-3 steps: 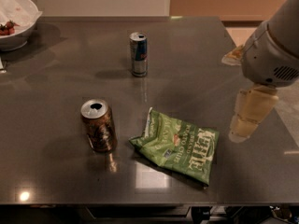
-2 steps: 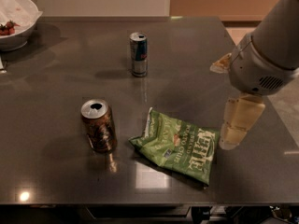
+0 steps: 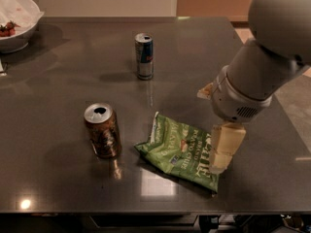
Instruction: Pick green jalapeno chip bag
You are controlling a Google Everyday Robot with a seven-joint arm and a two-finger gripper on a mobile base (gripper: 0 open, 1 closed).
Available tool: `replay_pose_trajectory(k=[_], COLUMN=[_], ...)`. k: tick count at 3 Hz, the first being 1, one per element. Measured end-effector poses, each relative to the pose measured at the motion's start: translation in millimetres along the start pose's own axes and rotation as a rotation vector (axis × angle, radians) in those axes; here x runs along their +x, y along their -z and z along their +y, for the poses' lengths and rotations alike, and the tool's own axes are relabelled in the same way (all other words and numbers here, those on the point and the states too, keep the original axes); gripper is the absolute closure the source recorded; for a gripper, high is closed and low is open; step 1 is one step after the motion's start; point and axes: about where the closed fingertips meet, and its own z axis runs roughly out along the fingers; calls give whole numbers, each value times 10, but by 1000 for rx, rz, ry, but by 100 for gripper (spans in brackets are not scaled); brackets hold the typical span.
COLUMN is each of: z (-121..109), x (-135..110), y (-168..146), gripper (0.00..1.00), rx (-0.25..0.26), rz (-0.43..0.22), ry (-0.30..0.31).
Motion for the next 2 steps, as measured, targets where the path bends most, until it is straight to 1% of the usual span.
replay_pose_trajectory(k=[1, 2], z=[59, 127], x=[1, -4], y=[-212, -346], gripper=[0, 0], rx=[-35, -62], rz=[0, -4], ry=[8, 18])
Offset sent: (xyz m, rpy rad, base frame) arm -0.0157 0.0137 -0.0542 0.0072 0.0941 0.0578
